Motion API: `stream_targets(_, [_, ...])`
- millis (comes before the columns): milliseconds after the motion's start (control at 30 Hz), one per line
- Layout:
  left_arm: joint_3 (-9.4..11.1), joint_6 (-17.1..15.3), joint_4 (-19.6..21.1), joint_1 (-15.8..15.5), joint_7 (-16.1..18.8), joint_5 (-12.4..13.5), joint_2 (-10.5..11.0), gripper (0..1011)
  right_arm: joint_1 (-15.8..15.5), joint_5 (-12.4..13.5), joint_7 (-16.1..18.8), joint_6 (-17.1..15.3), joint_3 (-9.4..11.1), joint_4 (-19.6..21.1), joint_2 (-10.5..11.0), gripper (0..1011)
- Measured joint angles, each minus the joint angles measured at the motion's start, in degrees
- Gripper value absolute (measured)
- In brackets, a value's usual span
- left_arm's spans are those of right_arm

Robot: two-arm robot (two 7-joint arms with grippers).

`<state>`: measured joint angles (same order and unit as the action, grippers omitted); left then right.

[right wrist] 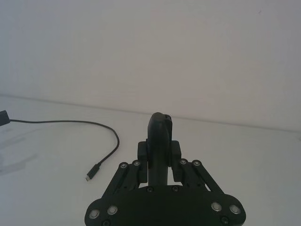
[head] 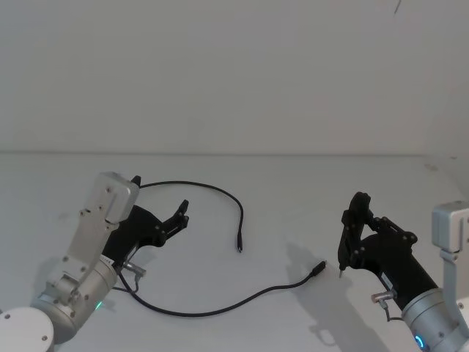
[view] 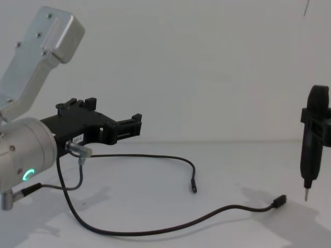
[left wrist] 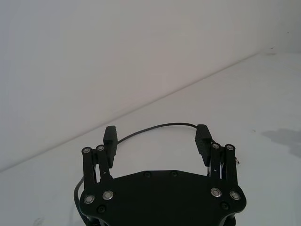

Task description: Pick up the data cable with the one hand.

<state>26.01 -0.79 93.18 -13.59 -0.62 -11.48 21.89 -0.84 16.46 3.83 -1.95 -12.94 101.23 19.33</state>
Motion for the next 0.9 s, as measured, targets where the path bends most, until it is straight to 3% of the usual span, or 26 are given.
stream_targets(900, [0.01,-0.01,0.0,0.0,-0.01,0.0,0.0,1001,0.0,0.0,0.0,0.0,0.0,0.0,0.0,279])
